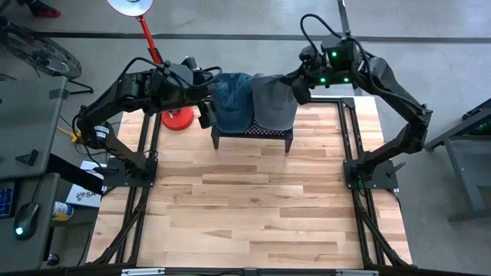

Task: Pick & Place hat
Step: Stack the gray cap on top of the gray cap on the shelf

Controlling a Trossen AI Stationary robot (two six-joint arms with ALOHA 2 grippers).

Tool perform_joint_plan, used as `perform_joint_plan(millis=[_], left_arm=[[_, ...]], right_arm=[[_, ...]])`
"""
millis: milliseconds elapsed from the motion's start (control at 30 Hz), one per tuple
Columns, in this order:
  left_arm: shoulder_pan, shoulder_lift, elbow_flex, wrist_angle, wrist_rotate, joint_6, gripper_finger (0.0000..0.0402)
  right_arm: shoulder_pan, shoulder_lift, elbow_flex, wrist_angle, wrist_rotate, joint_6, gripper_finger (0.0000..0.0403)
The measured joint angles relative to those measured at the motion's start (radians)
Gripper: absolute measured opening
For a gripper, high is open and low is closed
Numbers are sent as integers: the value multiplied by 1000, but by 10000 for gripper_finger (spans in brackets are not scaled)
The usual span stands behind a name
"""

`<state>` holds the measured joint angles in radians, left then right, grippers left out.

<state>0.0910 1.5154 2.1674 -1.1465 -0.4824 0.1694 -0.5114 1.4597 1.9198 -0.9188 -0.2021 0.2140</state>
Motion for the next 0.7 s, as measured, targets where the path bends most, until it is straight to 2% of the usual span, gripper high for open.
perform_joint_plan(millis=[367,700], left_arm=[[0,0,0,0,-1,-1,250],[0,0,0,0,-3,-1,250]], right_arm=[[-13,1,-13,-4,18,46,3],[-35,2,-138,63,14,73,3]])
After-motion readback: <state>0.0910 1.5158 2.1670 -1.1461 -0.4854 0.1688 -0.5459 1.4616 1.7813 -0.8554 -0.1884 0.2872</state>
